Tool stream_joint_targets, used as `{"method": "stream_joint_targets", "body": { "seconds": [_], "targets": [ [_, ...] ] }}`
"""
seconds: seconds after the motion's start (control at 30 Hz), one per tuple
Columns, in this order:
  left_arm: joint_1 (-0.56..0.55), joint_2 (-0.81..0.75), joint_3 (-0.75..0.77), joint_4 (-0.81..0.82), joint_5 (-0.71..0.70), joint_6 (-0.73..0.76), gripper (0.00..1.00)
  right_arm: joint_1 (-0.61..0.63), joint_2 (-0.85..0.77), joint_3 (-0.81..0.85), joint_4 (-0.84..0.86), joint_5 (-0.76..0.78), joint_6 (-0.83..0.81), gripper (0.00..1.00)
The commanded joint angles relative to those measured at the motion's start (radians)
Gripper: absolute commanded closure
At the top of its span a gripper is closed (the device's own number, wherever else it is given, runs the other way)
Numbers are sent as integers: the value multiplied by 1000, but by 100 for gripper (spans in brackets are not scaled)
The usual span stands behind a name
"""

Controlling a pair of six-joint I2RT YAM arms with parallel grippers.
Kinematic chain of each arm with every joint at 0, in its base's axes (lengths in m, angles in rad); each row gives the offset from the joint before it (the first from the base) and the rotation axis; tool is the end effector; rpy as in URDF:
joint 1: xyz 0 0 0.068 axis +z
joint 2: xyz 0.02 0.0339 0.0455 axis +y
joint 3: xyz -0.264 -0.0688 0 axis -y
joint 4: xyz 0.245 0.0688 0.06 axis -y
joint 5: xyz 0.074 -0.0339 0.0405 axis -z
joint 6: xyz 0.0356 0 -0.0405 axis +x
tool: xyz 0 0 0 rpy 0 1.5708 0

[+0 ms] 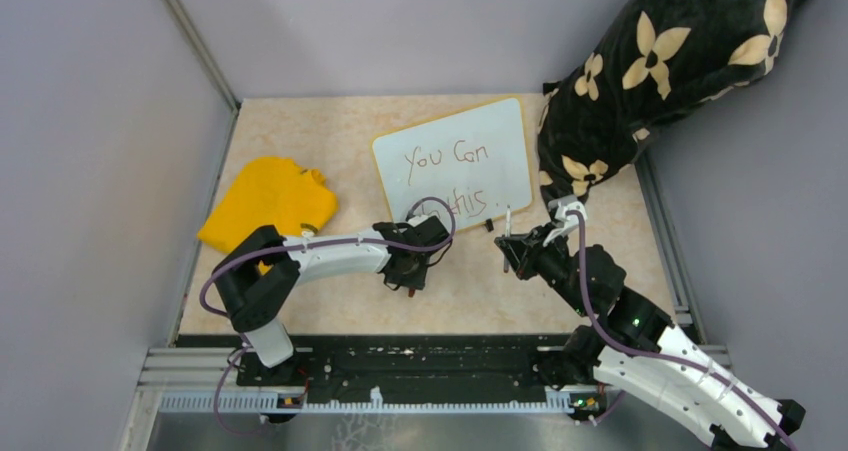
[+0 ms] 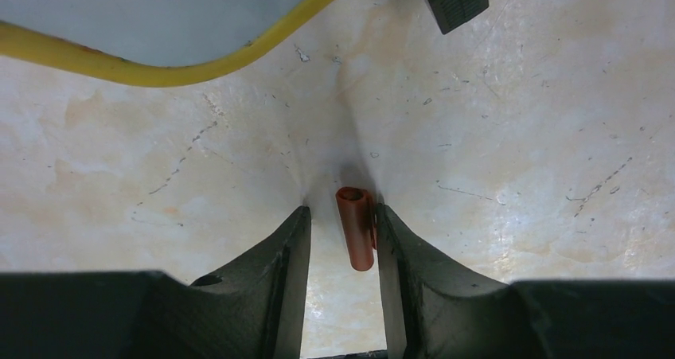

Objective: Write a sentence on the whiteboard
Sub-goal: Close the whiteboard marker at the center of the board.

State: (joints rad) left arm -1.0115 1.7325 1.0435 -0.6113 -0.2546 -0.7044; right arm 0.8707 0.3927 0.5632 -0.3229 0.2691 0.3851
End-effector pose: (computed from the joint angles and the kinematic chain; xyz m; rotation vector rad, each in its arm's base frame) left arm 0.1767 -0.2654 0.1601 0.3764 2.7481 -0.0534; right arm 0.0810 0.0814 0.2988 -0.2242 1.7539 0.6930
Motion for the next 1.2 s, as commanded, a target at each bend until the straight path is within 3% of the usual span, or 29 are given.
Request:
{"method": "stream_joint_targets", "body": {
  "seconds": [0.0, 0.63, 0.93, 1.07, 1.17],
  "targets": [
    [2, 64, -42, 14, 35, -16, 59, 7, -14, 26, 24, 9, -4, 100],
    [-28, 108, -49, 30, 61, -17, 71, 8, -28, 20, 16, 13, -3, 100],
    [-28, 98, -58, 40, 71, -15, 85, 8, -28, 18, 20, 13, -2, 100],
    [-28, 83, -63, 42, 67, -20, 100, 8, -28, 18, 18, 12, -2, 100],
    [-29, 47, -63, 44, 57, -25, 100, 7, -28, 18, 17, 13, -1, 100]
  ]
}}
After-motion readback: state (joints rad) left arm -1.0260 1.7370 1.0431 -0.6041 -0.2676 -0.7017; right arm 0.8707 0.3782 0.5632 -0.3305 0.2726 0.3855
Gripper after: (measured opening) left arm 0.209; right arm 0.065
